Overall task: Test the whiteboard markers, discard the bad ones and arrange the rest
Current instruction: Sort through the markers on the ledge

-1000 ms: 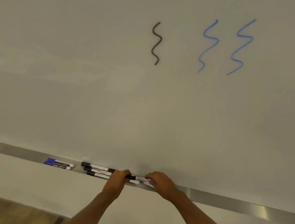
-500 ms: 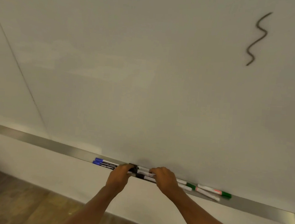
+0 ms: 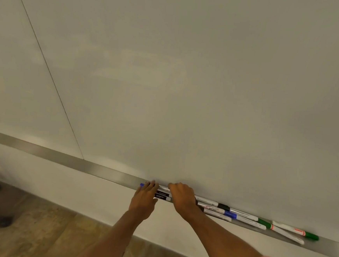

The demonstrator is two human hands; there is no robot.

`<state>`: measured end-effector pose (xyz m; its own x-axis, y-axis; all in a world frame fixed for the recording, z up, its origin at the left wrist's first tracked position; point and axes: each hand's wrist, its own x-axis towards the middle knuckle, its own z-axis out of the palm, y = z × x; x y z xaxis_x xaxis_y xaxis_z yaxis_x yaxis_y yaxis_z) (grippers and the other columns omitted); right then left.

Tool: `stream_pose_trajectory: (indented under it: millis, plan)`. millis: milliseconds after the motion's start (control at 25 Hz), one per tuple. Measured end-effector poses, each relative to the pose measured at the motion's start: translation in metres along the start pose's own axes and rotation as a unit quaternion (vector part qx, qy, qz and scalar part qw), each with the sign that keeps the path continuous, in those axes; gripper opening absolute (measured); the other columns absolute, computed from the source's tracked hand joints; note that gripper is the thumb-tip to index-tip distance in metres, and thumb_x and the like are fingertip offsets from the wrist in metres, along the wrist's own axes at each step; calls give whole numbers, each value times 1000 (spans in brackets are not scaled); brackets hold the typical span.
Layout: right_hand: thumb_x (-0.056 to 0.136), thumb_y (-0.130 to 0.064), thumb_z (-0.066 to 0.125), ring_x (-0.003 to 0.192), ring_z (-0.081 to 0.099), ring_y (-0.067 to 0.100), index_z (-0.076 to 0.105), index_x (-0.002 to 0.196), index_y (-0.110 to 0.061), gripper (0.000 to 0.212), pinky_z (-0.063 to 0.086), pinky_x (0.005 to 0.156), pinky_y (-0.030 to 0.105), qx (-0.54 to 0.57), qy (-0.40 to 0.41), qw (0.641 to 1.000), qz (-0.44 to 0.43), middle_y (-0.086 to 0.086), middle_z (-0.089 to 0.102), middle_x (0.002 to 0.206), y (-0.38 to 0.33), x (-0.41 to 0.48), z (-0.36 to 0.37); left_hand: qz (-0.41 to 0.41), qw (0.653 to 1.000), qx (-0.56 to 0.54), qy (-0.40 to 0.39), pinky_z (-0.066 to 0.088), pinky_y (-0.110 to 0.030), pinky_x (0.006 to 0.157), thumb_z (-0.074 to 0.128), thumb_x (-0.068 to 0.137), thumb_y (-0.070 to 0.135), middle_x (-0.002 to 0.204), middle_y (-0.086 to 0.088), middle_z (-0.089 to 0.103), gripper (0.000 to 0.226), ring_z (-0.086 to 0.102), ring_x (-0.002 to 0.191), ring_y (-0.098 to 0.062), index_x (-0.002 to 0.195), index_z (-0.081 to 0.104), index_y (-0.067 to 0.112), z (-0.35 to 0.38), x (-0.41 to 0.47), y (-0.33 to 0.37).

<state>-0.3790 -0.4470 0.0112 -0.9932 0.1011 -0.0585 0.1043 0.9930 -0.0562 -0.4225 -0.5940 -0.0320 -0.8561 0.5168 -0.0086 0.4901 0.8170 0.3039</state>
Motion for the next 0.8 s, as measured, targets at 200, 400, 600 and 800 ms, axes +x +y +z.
stream_pose_trajectory:
  millis: [200,400,600,800]
  plan:
    - [87,-1,55,106,57,26,56,117,-10,31,49,81,36,9,16,999,-33,8,59,115,3,11,24,-20,998,13,-52,9,-38,120,44,98,29,159,0,5,65,3,146,-17,150,8,17,14,6,-5]
    - [72,-12,75,88,64,15,68,98,-18,27,53,75,27,60,118,982,-136,-3,68,96,33,1,51,-30,999,28,-17,2,-39,119,37,99,38,159,-1,5,62,1,146,-18,150,9,16,24,7,1]
    - [100,-46,19,124,52,12,52,132,-21,51,38,107,35,2,-26,992,-127,-6,56,134,72,-31,65,2,998,53,17,-6,-37,117,27,103,34,158,2,4,55,2,146,-16,150,7,16,32,10,32]
    - [99,-52,6,136,36,15,17,150,-21,60,7,111,37,-15,-92,993,-75,-5,39,148,102,-58,73,81,996,43,18,35,-40,103,76,74,35,130,-5,59,60,56,120,-20,126,58,11,50,2,69]
